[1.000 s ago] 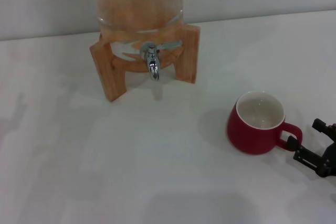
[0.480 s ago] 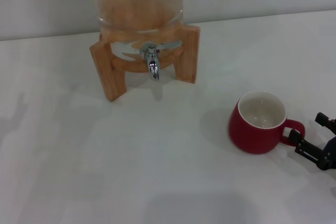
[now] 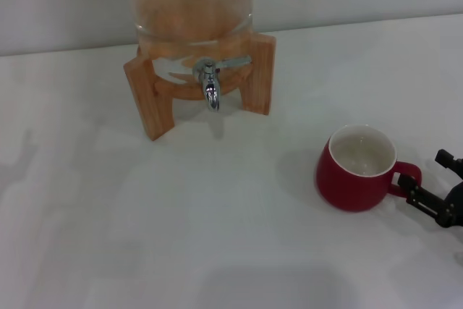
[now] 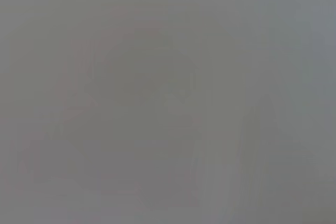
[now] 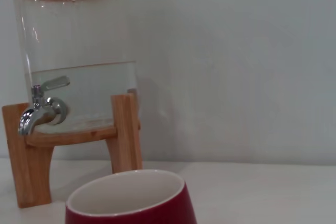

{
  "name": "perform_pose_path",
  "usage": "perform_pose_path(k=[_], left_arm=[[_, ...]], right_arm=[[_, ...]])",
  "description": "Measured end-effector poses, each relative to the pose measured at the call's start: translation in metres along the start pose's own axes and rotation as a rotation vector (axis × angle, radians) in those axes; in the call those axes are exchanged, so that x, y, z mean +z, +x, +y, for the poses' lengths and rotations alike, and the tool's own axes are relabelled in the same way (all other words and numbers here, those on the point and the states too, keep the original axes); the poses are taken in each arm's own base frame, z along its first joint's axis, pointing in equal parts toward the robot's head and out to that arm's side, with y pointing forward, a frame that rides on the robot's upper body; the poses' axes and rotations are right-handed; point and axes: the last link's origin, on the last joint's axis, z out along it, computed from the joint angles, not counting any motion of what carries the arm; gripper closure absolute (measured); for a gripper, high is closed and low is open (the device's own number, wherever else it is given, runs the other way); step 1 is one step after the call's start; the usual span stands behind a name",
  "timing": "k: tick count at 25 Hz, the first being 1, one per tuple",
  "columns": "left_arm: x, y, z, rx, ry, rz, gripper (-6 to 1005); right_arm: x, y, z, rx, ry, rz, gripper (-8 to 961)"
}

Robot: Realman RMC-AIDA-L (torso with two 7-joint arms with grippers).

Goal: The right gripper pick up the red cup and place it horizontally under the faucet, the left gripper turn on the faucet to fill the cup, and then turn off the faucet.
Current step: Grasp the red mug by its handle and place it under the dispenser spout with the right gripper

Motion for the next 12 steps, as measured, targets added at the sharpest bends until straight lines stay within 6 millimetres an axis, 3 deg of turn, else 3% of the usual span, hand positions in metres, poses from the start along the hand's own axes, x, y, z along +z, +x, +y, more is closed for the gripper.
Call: perform_pose_path(k=[12], left_arm=[[-0.0009, -0.0006, 0.0001, -0.003, 0.001, -0.002, 120]], right_arm=[[0.0010, -0.0015, -0.0046, -0.004, 0.037, -0.012, 99]])
